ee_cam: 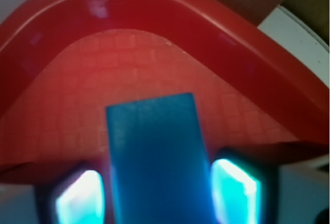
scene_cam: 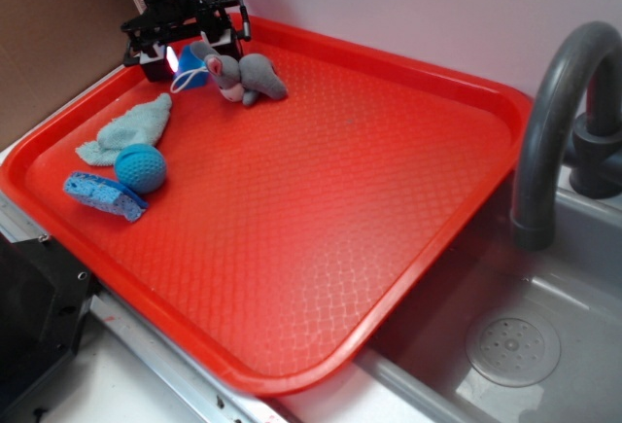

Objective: Grab the blue block.

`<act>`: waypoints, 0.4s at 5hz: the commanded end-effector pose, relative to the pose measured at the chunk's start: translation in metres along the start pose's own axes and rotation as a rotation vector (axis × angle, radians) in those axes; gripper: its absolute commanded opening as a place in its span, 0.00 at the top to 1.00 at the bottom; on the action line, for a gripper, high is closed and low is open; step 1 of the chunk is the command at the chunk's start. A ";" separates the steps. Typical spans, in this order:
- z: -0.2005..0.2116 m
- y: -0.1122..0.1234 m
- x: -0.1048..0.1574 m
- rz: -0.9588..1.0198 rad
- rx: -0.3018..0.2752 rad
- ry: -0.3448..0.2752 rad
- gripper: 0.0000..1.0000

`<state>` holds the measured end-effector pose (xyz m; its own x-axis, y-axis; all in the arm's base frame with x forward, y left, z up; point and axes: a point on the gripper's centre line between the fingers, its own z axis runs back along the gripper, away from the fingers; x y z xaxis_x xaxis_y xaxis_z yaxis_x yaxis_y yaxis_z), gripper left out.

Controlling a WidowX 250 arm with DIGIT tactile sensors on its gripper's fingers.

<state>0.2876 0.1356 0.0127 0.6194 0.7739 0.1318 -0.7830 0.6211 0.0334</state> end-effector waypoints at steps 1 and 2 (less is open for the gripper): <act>0.009 0.015 -0.002 0.014 0.028 0.025 1.00; 0.057 0.020 -0.007 0.070 0.030 0.006 1.00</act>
<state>0.2631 0.1293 0.0462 0.5797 0.8123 0.0638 -0.8138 0.5735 0.0934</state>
